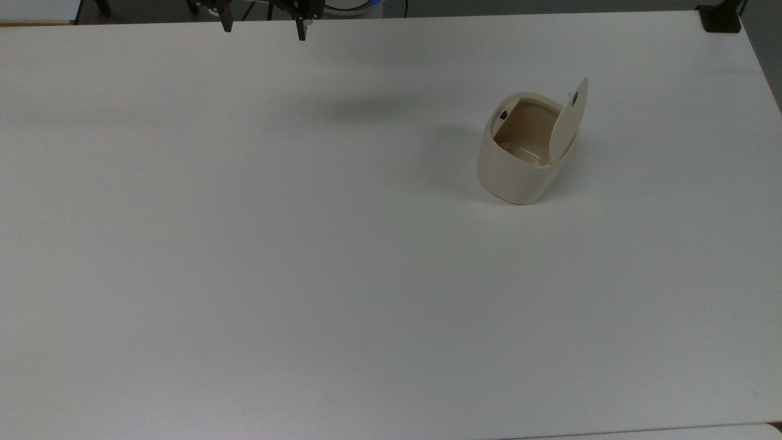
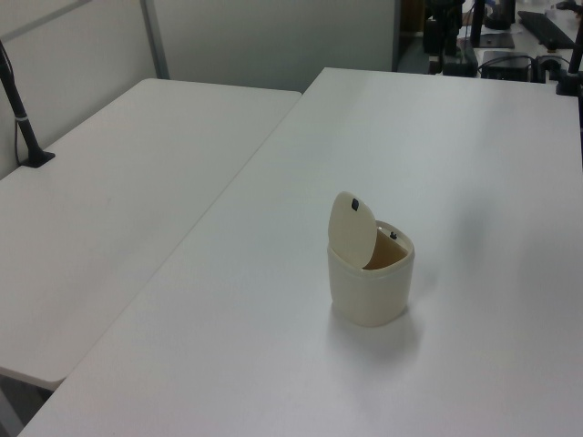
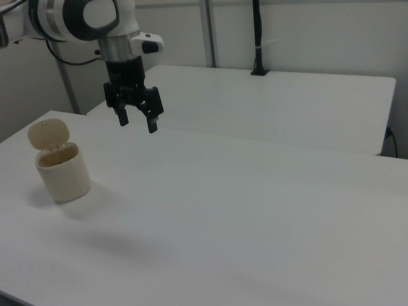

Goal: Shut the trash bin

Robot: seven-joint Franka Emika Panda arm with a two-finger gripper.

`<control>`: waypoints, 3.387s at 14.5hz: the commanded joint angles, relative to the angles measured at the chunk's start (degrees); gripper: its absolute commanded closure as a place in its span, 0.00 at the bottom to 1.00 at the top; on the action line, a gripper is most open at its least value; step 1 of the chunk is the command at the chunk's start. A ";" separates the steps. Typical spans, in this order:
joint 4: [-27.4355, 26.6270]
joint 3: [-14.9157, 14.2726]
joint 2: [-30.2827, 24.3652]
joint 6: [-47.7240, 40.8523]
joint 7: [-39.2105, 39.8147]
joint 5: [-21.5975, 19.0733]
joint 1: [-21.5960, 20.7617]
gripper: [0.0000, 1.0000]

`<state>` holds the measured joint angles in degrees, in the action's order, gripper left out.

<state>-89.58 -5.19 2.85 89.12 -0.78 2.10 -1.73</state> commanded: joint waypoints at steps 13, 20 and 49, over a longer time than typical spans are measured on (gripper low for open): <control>-1.73 -0.17 0.05 1.93 17.19 -0.35 -1.07 1.00; -0.42 -1.75 4.70 7.36 27.06 -8.34 -11.79 1.00; 2.41 2.38 13.23 8.35 29.96 -3.16 -28.59 1.00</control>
<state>-84.95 -2.35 16.62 99.52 26.58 -1.66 -30.70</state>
